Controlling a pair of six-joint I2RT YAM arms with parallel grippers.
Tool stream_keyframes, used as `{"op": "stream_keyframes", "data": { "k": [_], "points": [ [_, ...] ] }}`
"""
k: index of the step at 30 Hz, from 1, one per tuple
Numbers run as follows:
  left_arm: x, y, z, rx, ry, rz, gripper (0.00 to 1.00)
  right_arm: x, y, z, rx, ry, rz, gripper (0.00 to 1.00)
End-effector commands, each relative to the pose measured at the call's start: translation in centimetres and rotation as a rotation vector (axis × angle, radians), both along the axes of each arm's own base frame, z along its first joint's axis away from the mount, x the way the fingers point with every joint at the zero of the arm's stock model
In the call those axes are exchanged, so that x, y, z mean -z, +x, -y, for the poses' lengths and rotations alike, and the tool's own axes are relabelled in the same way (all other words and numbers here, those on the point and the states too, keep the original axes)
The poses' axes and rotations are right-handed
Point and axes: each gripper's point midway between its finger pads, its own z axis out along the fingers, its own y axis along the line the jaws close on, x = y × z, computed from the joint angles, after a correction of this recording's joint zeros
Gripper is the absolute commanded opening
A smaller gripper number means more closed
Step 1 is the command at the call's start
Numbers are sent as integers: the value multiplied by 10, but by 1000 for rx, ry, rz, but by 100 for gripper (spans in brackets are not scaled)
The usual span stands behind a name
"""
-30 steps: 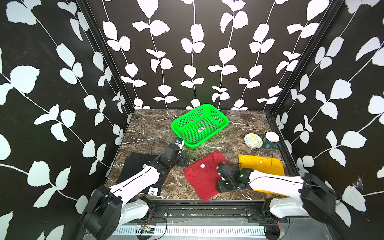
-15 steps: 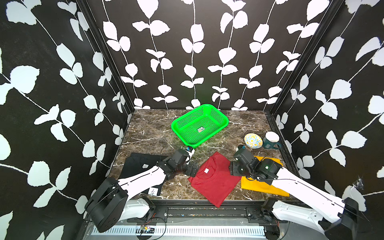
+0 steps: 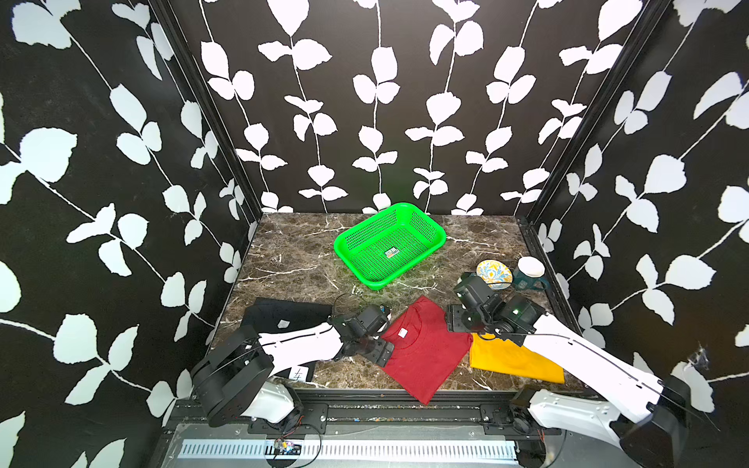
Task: Put the folded t-shirts into the basket
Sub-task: Pick up the T-shirt from the center of the board.
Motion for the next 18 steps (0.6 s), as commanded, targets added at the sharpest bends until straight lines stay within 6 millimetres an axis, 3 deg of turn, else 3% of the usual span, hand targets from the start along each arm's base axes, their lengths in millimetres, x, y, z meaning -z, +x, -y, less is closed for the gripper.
{"op": "stream_keyframes", "data": {
  "k": [1, 3, 5, 6, 10, 12, 18],
  "points": [
    [-1, 0, -9, -24, 48, 0, 95, -3, 2, 3, -2, -31, -15, 66],
    [4, -1, -9, -16, 67, -17, 92, -3, 6, 16, 61, -93, -19, 70],
    [9, -7, -3, 6, 36, -53, 81, -5, 10, 24, 112, -128, -16, 95],
    [10, -10, 4, 25, 5, -64, 73, -8, 12, 20, 105, -113, -13, 98],
    [5, -18, 16, 78, -50, -103, 39, -9, 14, -9, 17, 4, -30, 99],
    [-1, -19, 19, 90, -75, -102, 32, -6, 17, -19, -11, 64, -17, 99],
    [-25, -22, 29, 119, -187, -63, 2, 1, 28, -9, 145, 75, -32, 99]
  ]
}}
